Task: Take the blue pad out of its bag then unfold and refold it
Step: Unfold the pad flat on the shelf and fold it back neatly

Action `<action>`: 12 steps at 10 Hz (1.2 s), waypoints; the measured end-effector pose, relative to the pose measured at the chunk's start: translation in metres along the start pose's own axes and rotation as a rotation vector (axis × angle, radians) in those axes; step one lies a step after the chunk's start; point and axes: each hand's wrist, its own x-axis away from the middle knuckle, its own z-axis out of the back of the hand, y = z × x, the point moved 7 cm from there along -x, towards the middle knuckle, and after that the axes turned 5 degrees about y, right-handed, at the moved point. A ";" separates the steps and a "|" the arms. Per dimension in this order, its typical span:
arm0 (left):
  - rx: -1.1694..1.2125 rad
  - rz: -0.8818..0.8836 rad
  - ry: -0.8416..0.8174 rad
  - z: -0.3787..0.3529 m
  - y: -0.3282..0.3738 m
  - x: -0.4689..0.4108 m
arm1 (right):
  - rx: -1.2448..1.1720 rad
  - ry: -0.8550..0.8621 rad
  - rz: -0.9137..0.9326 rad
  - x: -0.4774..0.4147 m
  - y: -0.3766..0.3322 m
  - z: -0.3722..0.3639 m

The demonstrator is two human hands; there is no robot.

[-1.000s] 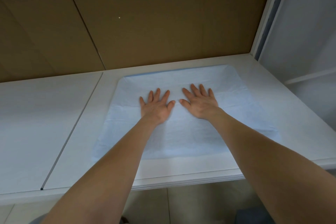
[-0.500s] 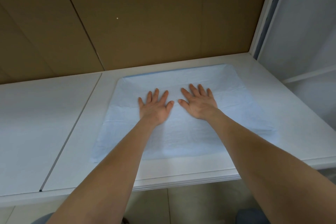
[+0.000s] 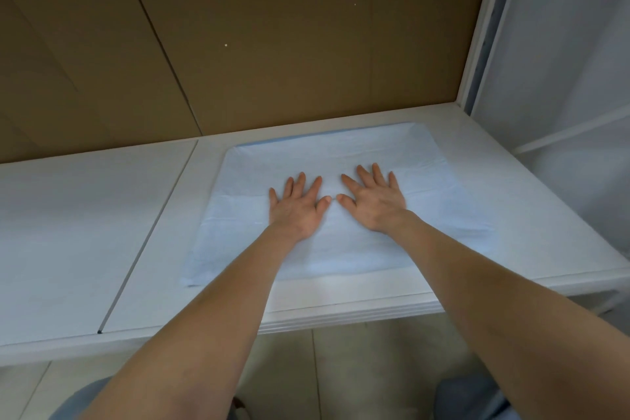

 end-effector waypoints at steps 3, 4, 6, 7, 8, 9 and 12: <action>-0.015 0.015 -0.015 -0.008 -0.002 0.003 | 0.030 -0.048 -0.005 0.003 0.001 -0.008; -0.017 0.013 -0.010 -0.009 -0.002 0.003 | 0.039 -0.051 -0.007 0.003 0.002 -0.009; -0.018 0.014 -0.009 -0.010 -0.002 0.002 | 0.048 -0.052 -0.011 0.002 0.003 -0.010; -0.020 0.012 -0.009 -0.010 -0.002 0.002 | 0.051 -0.054 -0.010 0.002 0.002 -0.011; -0.019 0.010 -0.007 -0.011 -0.002 0.002 | 0.054 -0.053 -0.010 0.001 0.003 -0.011; -0.023 0.006 -0.009 -0.011 -0.002 0.002 | 0.056 -0.053 -0.006 0.002 0.002 -0.011; 0.044 0.000 0.035 -0.002 -0.002 0.009 | 0.017 -0.093 -0.010 0.003 0.001 -0.005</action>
